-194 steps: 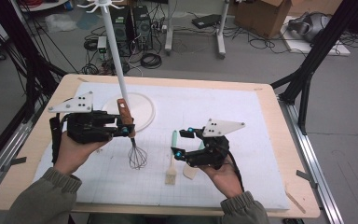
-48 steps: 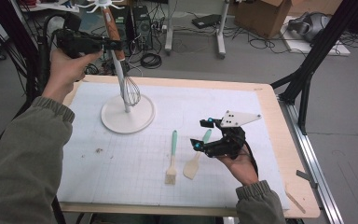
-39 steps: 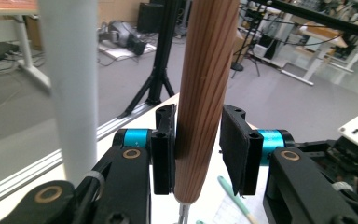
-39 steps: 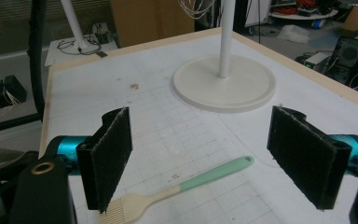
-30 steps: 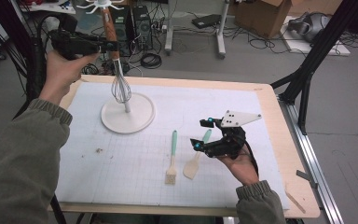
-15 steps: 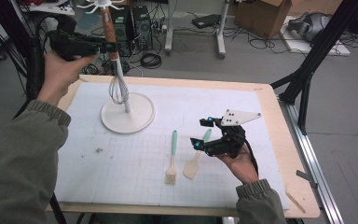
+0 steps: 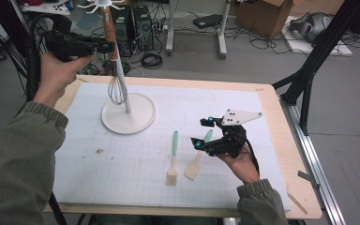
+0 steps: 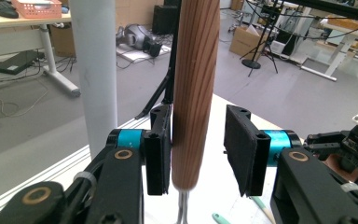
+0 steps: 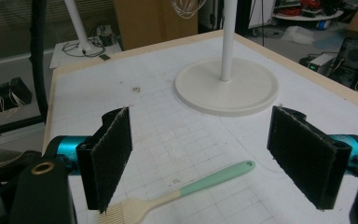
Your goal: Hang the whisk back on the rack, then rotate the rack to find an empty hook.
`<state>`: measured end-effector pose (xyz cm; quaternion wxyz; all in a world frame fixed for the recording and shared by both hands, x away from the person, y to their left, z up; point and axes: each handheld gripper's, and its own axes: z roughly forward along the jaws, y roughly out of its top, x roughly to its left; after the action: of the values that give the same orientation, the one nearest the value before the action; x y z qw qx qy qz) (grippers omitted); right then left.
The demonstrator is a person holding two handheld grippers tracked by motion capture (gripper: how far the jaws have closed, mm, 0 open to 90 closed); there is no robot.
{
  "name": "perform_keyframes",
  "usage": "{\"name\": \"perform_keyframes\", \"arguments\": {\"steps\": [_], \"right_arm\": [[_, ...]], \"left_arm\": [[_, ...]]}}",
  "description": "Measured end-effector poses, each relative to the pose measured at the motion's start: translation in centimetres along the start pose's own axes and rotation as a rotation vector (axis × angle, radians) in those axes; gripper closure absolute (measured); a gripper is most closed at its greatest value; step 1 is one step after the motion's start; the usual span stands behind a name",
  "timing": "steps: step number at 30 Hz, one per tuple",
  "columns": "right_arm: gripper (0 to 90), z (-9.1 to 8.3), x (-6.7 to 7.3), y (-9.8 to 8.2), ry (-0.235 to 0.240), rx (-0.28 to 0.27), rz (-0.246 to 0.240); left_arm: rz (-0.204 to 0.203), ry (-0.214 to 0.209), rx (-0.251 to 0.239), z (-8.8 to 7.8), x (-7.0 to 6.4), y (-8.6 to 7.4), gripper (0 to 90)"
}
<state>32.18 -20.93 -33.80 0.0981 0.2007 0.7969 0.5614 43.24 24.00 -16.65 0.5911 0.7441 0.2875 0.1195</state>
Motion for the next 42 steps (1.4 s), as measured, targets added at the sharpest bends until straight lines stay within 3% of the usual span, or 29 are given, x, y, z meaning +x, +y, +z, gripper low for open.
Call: {"name": "perform_keyframes", "arguments": {"steps": [8,23,36,42], "right_arm": [[20.7,-0.4,0.0,0.0,-0.012,-0.003,0.004],[20.5,-1.1,-0.1,-0.3,-0.033,0.000,0.006],[20.5,-1.0,-0.1,-0.3,-0.038,0.005,0.007],[20.5,-1.0,-0.1,-0.4,-0.041,0.006,0.004]], "left_arm": [[0.026,0.000,0.004,-1.1,-0.6,-0.4,55.9],[0.060,0.007,0.009,-2.7,-1.7,-0.9,37.7],[0.064,-0.001,-0.005,-3.0,-2.1,-0.8,37.5],[0.069,-0.014,-0.016,-3.1,-2.3,-0.3,44.8]]}}
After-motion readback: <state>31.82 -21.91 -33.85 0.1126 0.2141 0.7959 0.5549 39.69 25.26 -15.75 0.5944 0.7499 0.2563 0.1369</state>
